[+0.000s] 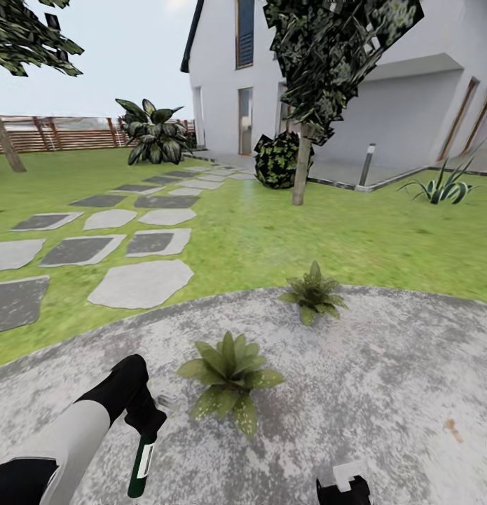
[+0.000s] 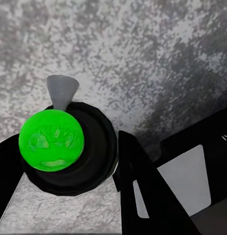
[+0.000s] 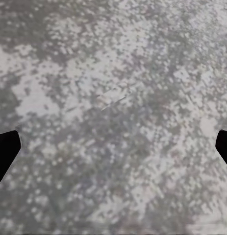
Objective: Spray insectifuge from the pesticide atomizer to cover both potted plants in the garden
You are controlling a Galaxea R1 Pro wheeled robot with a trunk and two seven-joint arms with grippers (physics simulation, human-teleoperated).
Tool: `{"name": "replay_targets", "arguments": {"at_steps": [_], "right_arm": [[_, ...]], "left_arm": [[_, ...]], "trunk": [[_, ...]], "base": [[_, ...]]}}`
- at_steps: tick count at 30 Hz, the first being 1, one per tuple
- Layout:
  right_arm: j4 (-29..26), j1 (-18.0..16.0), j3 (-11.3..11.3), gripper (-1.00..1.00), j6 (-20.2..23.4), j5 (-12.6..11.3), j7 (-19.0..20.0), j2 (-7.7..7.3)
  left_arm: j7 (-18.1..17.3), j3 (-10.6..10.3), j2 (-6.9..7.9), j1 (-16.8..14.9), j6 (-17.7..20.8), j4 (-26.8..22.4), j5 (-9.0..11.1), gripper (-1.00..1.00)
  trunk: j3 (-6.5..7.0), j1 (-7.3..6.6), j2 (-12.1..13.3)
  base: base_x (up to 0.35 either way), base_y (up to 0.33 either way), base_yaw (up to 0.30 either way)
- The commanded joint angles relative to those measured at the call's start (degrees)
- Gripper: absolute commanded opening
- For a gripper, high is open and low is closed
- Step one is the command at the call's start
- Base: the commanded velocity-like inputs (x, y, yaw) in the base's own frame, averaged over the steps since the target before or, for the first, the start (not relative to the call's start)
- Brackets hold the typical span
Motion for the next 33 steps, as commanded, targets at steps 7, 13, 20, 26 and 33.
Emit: {"name": "replay_targets", "arguments": {"at_steps": [7, 13, 20, 26, 33], "right_arm": [[0.0, 0.0, 0.6, 1.0, -0.1, -0.5, 0.0, 0.25], [-0.2, 0.0, 0.5, 1.0, -0.1, -0.5, -0.1, 0.26], [-0.2, 0.0, 0.3, 1.0, -0.1, -0.6, -0.1, 0.18], [-0.2, 0.0, 0.4, 1.0, -0.1, -0.6, -0.1, 0.18], [-0.3, 0.0, 0.3, 1.0, -0.1, -0.5, -0.2, -0.08]], "left_arm": [[-0.4, -0.5, 0.14, 0.0, 0.4, -0.1, -0.2, -1.0], [-0.4, -0.4, 0.14, 0.0, 0.5, 0.0, -0.3, -1.0], [-0.4, -0.4, 0.18, 0.0, 0.4, -0.1, -0.2, -1.0], [-0.6, -0.4, 0.67, -0.8, 0.0, -0.1, -0.1, -1.0], [-15.2, -0.5, 0.64, -8.1, -0.1, 0.0, -10.2, -1.0]], "trunk": [[-0.05, -0.03, 0.0], [-0.05, -0.03, 0.0], [-0.05, -0.03, 0.0], [-0.05, -0.03, 0.0], [-0.05, -0.03, 0.0]], "base": [[-0.26, 0.21, -0.167], [-0.109, 0.194, -0.029], [-0.001, 0.165, -0.245], [0.0, 0.008, -0.267], [0.0, 0.0, -0.267]]}}
